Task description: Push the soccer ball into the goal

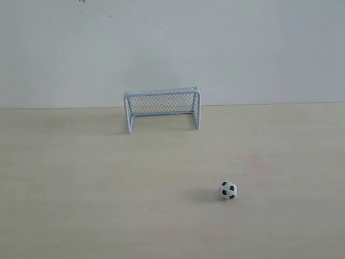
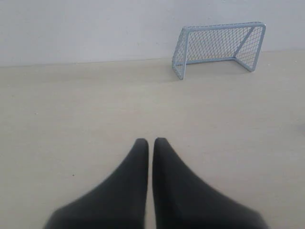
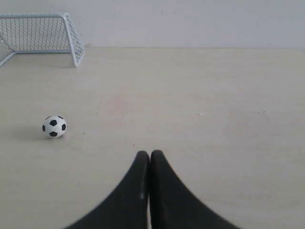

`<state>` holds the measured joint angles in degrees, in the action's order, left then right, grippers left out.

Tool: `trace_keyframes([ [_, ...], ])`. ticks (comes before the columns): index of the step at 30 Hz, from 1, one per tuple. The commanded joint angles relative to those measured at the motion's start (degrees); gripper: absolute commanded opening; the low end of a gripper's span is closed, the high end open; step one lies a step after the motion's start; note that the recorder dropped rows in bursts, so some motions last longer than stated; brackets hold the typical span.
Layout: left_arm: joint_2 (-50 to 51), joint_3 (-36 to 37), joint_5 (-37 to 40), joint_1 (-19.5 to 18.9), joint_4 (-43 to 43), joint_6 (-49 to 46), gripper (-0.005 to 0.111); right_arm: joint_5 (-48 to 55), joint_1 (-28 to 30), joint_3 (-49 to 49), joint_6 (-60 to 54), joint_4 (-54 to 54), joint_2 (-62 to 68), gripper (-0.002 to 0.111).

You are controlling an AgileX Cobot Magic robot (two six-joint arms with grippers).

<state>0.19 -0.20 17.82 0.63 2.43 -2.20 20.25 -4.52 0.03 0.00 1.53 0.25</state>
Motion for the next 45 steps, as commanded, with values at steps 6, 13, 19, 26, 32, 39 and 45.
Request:
trace_keyframes([
  [6, -0.19, 0.20, -0.20, -0.18, -0.14, -0.38, 0.004, -9.03, -0.04, -0.03, -0.58, -0.85, -0.25, 0.000],
  [13, -0.19, 0.20, -0.20, -0.18, -0.14, -0.38, 0.004, -28.91, -0.04, -0.03, -0.49, -0.85, -0.25, 0.000],
  [19, -0.19, 0.20, -0.20, -0.18, -0.14, -0.38, 0.004, -43.28, -0.04, -0.84, -8.08, 12.87, -0.25, 0.000],
  [26, -0.19, 0.20, -0.20, -0.18, -0.14, -0.38, 0.004, -39.20, -0.04, -11.47, -34.23, 35.66, 6.10, 0.000],
  [32, -0.19, 0.20, -0.20, -0.18, -0.14, -0.38, 0.004, -27.86, -0.04, -22.71, -38.22, 35.56, 20.84, 0.000],
  [39, -0.19, 0.20, -0.20, -0.18, -0.14, -0.38, 0.004, -17.70, -0.04, -28.81, -37.43, 35.68, 39.70, 0.000],
  [45, -0.19, 0.20, -0.20, -0.18, -0.14, -0.38, 0.004, -18.94, -0.04, -28.80, -36.31, 37.15, 49.65, 0.000],
])
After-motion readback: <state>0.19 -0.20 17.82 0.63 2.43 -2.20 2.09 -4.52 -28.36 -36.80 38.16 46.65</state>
